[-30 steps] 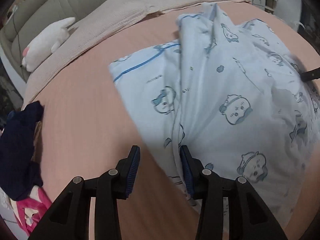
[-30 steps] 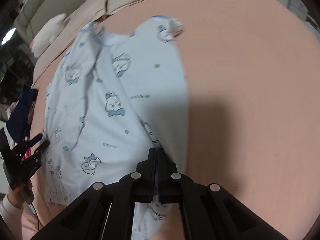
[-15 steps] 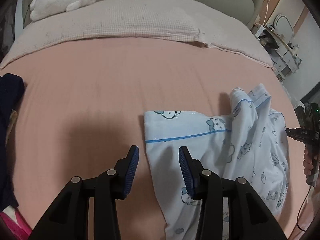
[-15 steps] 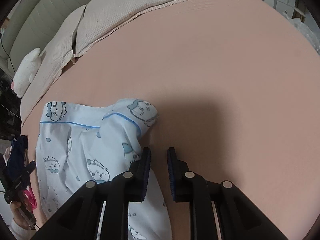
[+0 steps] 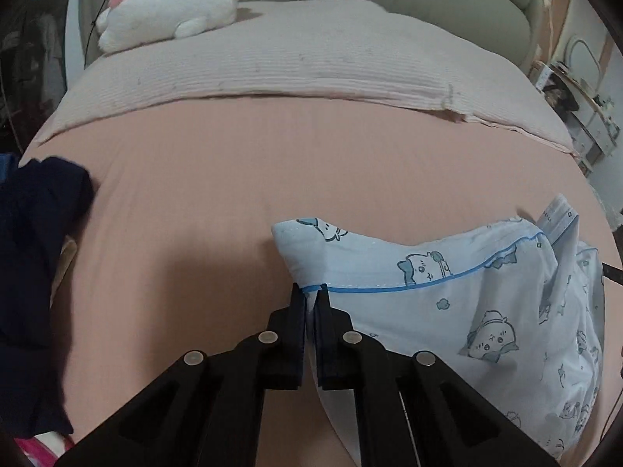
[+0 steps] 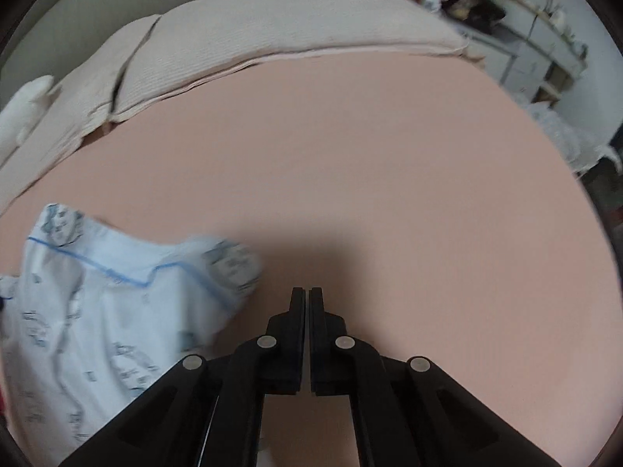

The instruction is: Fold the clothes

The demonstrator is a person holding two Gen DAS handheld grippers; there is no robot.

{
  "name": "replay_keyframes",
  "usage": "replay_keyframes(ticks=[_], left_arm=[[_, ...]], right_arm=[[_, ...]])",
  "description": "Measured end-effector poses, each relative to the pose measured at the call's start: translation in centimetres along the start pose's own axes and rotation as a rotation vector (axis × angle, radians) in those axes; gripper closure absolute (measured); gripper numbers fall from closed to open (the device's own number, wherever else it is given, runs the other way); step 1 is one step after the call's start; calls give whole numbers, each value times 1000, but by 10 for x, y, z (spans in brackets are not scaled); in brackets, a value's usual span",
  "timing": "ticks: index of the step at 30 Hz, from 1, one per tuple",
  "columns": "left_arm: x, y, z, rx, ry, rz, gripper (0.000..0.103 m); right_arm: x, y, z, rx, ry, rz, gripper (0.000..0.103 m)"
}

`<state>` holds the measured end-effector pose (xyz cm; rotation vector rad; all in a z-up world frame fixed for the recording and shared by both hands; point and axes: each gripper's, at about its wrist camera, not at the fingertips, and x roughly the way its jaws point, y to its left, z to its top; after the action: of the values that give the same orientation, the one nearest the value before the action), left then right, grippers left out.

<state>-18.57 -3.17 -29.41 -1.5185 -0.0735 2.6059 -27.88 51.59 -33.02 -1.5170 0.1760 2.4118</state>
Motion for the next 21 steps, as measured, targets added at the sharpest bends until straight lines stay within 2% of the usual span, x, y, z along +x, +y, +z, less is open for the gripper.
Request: replay_keyframes(ticks=[1, 3, 4, 6, 8, 10, 12, 14, 15, 16, 18, 20, 21], left_arm=[[4, 9, -1, -23, 19, 15, 96], [5, 19, -5, -47, 54, 13, 91], [2, 21, -7, -48, 58, 14, 90], [-16, 8, -10, 25, -19, 84, 89], [-35, -4, -13, 96, -94, 148, 89], [-46, -17, -18, 131, -137, 146, 89], [-43, -26, -23, 140, -110, 52, 89], [-34, -34, -31, 173, -62, -26, 89], [-24, -42, -34, 211, -43, -22, 89], [-15, -50, -36, 252, -26, -9, 89], [-3, -59, -42, 348, -11, 110, 86], [-11, -53, -40, 356, -33, 198, 86], [-18, -45, -36, 325, -44, 233, 86]], right_arm=[[0, -8, 2, 3, 4, -30, 103], [4, -22, 4, 58, 44, 10, 103], [4, -18, 7, 63, 45, 60, 103], [-8, -1, 9, 25, 15, 177, 102], [-16, 25, 11, -46, 5, 243, 101], [-12, 58, 13, -125, 27, 259, 96], [-10, 65, 3, -178, 45, 240, 92], [6, 68, -5, -196, 68, 185, 94], [12, 68, -7, -198, 72, 164, 97], [11, 61, -8, -178, 55, 159, 97], [5, 45, -7, -154, 31, 79, 98], [-1, 23, -6, -136, 4, -22, 99], [-4, 10, -6, -125, -7, -88, 99]])
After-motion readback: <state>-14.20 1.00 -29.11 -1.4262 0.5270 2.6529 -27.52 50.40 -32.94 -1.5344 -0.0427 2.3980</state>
